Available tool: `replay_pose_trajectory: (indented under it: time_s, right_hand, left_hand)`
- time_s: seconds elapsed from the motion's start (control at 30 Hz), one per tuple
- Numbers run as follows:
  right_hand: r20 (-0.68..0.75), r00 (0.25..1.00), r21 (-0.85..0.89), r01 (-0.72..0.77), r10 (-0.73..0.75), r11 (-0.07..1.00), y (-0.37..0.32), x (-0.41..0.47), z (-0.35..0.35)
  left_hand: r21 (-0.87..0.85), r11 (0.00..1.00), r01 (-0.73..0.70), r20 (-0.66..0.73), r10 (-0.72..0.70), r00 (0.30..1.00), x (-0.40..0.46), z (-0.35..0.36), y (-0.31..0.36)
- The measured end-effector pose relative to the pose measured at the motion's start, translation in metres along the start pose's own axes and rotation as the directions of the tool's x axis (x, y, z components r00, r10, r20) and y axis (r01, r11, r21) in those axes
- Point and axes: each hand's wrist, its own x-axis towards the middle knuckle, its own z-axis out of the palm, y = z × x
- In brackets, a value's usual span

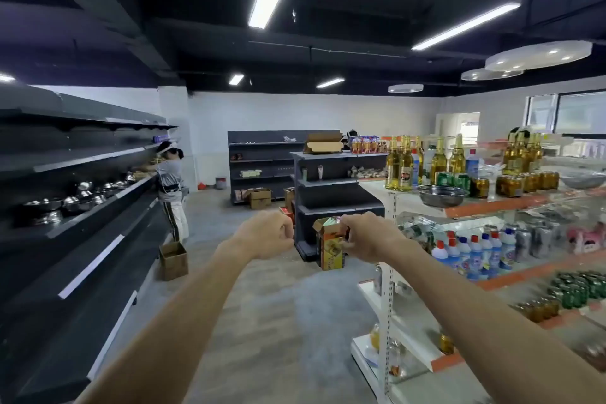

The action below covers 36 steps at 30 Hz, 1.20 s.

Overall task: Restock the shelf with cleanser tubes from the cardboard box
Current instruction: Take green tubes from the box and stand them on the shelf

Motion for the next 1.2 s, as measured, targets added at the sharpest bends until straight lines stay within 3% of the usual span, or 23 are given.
replay_pose_trajectory:
  time_s: [0.3, 0.67, 0.9, 1.2]
  right_hand:
    - [0.003, 1.0, 0.001, 0.018, -0.018, 1.0, 0.049, 0.174, 0.074]
    - [0.145, 0.989, 0.126, -0.008, -0.01, 0.992, 0.131, 0.385, 0.169]
    - [0.103, 0.994, 0.187, -0.037, 0.018, 0.982, 0.136, 0.528, 0.234]
    - [0.101, 0.991, 0.06, -0.09, 0.084, 0.994, 0.134, 0.72, 0.306]
  left_hand:
    - [0.076, 0.997, 0.003, -0.013, -0.002, 1.0, 0.153, 0.056, -0.081]
    - [0.068, 0.997, 0.032, 0.005, -0.033, 0.999, 0.349, 0.137, -0.162]
    - [0.089, 0.996, 0.006, -0.032, -0.003, 0.999, 0.46, 0.177, -0.262]
    - [0.216, 0.976, 0.01, -0.008, -0.009, 1.0, 0.627, 0.223, -0.429]
